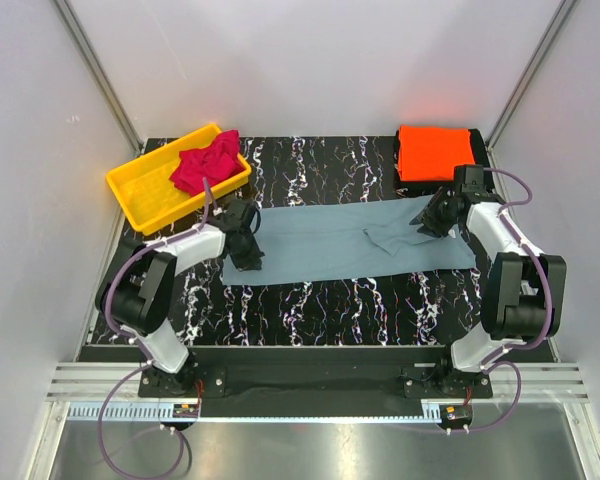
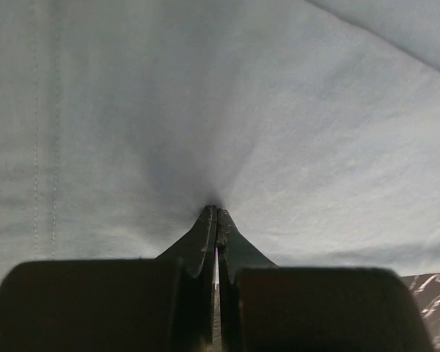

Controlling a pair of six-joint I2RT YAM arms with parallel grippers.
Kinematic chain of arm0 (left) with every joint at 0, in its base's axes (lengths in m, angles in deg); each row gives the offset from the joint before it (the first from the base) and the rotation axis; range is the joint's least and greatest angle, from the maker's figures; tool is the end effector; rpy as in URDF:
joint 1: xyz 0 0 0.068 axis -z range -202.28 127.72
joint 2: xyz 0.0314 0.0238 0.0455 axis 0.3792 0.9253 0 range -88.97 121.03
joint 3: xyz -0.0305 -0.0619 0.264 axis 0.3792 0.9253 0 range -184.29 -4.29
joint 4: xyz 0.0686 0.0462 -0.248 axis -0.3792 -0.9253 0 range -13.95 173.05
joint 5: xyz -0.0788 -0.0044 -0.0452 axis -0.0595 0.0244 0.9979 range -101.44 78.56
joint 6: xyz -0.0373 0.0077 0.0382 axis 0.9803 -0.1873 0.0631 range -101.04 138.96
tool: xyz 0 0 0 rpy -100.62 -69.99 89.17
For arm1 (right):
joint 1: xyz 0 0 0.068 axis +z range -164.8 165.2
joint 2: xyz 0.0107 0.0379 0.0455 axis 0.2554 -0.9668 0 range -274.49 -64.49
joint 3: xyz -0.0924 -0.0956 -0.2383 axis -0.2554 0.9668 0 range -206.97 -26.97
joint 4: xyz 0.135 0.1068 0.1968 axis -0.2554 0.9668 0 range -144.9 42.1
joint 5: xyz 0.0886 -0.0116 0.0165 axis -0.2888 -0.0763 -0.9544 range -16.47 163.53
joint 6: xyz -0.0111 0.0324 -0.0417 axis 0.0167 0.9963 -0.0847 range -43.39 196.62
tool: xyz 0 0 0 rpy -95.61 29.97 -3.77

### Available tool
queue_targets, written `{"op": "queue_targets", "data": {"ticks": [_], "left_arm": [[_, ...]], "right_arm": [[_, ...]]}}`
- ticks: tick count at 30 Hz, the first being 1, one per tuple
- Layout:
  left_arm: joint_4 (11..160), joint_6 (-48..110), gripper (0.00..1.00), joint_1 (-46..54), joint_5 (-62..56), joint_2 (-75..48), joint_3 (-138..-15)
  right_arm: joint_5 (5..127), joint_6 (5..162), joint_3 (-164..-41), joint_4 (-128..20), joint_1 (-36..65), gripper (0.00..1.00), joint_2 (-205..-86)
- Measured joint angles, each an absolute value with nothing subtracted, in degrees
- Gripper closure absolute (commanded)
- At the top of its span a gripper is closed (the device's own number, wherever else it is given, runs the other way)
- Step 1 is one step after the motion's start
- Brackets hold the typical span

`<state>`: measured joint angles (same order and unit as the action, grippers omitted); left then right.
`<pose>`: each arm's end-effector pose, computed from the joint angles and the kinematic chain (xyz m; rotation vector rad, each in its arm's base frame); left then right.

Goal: Fold and stack the t-shirts
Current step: Fold the tshirt

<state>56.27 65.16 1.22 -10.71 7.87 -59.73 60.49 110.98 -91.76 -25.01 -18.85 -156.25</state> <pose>0.2892 -0.1264 0.1569 -0.5511 2.7639 -0.3252 0.3328 -0.0155 0.2287 0.7717 2.4838 0.4889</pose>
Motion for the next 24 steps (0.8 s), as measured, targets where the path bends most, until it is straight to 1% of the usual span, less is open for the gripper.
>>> {"op": "queue_targets", "data": {"ticks": [5, 9, 12, 16, 20, 22, 24], "left_arm": [[61.86, 71.34, 1.0, -0.15, -10.89, 2.97, -52.56], [65.12, 76.48, 1.0, -2.89, -10.65, -4.72, -43.77], [65.16, 79.74, 1.0, -3.78, -11.02, -9.16, -39.73], [60.4, 82.95, 1.0, -3.74, -14.27, -13.95, -37.78], [52.09, 83.39, 1.0, -3.91, -21.03, -25.7, -36.54], [51.81, 81.7, 1.0, -3.91, -22.32, -30.95, -37.3], [52.92, 78.16, 1.0, -3.91, -22.23, -33.14, -39.75]], "right_arm": [[61.14, 111.2, -91.76, -24.05, -18.85, 0.59, -155.88], [62.32, 111.95, -91.68, -23.28, -18.85, 0.57, -154.7], [63.2, 112.8, -91.33, -23.19, -18.85, 0.56, -154.2], [63.61, 113.37, -90.58, -22.82, -18.85, 0.56, -154.18], [63.92, 113.76, -90.23, -22.41, -18.85, 0.57, -154.2], [64.4, 114.46, -90.15, -22.38, -18.85, 0.58, -154.29], [64.58, 115.36, -90.1, -22.38, -18.85, 0.58, -154.57]]}}
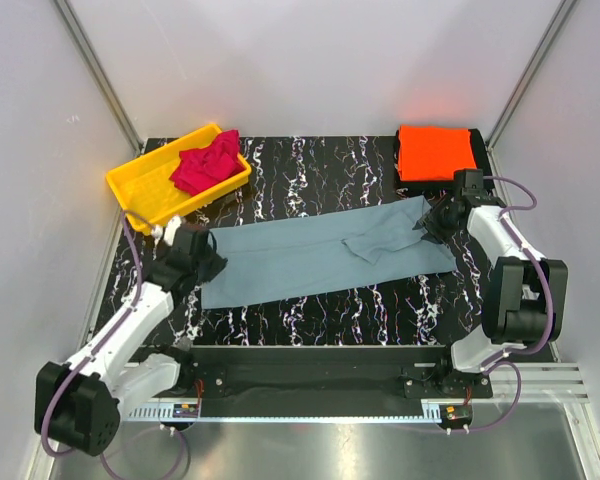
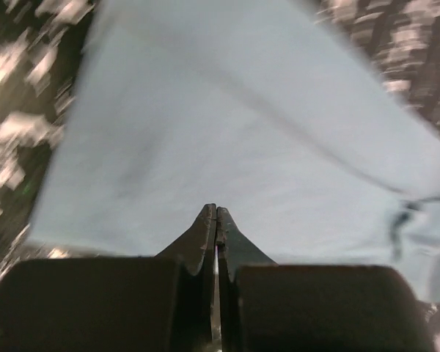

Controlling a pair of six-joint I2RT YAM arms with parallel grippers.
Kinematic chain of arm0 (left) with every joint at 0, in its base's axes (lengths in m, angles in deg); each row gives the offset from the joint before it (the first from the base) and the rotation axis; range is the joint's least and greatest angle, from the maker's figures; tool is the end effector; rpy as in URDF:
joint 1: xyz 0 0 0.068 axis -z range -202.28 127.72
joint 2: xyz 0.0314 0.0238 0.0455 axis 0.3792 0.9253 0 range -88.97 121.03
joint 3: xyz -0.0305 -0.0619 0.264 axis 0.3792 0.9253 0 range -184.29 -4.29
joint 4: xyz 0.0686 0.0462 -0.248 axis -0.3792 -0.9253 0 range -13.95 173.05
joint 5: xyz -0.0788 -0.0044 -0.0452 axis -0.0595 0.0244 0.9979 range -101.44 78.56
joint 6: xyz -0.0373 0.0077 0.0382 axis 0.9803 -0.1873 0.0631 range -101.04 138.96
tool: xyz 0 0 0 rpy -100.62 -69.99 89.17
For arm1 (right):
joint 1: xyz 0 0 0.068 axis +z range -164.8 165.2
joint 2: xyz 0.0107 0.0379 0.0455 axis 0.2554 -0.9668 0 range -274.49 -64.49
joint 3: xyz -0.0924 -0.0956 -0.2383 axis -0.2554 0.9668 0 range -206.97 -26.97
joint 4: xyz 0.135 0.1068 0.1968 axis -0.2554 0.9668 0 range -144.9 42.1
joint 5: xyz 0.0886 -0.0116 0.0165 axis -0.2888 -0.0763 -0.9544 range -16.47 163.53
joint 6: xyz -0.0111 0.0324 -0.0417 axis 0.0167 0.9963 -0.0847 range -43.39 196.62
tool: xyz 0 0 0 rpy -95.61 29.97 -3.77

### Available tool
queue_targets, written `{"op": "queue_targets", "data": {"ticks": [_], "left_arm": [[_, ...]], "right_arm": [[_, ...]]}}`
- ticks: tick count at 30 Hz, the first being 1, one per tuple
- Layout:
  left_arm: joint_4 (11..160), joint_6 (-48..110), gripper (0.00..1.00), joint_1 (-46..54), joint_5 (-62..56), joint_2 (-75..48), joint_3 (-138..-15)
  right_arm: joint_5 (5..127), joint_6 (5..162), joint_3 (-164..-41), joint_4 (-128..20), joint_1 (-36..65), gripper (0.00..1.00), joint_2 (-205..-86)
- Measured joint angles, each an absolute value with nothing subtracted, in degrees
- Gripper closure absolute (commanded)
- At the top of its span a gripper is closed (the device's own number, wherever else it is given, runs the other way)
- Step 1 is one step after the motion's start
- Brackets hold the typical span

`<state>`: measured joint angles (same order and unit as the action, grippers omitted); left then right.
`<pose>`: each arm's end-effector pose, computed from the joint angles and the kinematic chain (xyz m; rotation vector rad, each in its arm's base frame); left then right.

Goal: Fold and stack the t-shirts
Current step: Fold the tshirt

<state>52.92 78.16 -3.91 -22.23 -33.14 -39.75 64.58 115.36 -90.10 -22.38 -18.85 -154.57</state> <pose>0.1839 -0.0541 0.2188 -0.9383 2.2817 -0.3731 0.3210 -0.0172 0.2259 0.9137 2.4867 0.4133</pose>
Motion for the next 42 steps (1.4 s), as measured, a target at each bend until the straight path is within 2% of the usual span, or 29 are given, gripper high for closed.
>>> {"op": "queue_targets", "data": {"ticks": [3, 11, 15, 19, 27, 36, 42], "left_arm": [[57.62, 71.52, 1.0, -3.78, -18.73, -27.52, -46.02], [62.32, 57.18, 1.0, 1.9, -3.89, 7.41, -70.72], [58.02, 51.96, 1.0, 5.31, -3.87, 19.76, -80.1], [53.16, 48.96, 1.0, 6.18, -7.17, 25.46, -83.97], [49.82, 50.51, 1.0, 1.73, -11.76, 25.99, -84.71], [50.19, 56.28, 1.0, -6.34, -13.01, 17.46, -73.02], [51.09, 59.41, 1.0, -7.37, -16.92, 11.23, -65.32]], "right_arm": [[64.92, 116.41, -89.86, -22.3, -18.85, 0.58, -154.79], [65.03, 117.04, -89.69, -22.23, -18.83, 0.58, -155.01], [65.08, 116.78, -89.69, -22.25, -18.81, 0.58, -155.16], [65.03, 116.3, -89.69, -22.25, -18.81, 0.58, -155.31], [65.38, 114.61, -89.69, -22.25, -18.37, 0.52, -155.42], [66.96, 116.19, -91.37, -22.28, -11.18, 0.52, -159.71], [68.66, 118.44, -93.25, -22.78, -4.67, 0.53, -163.73]]}}
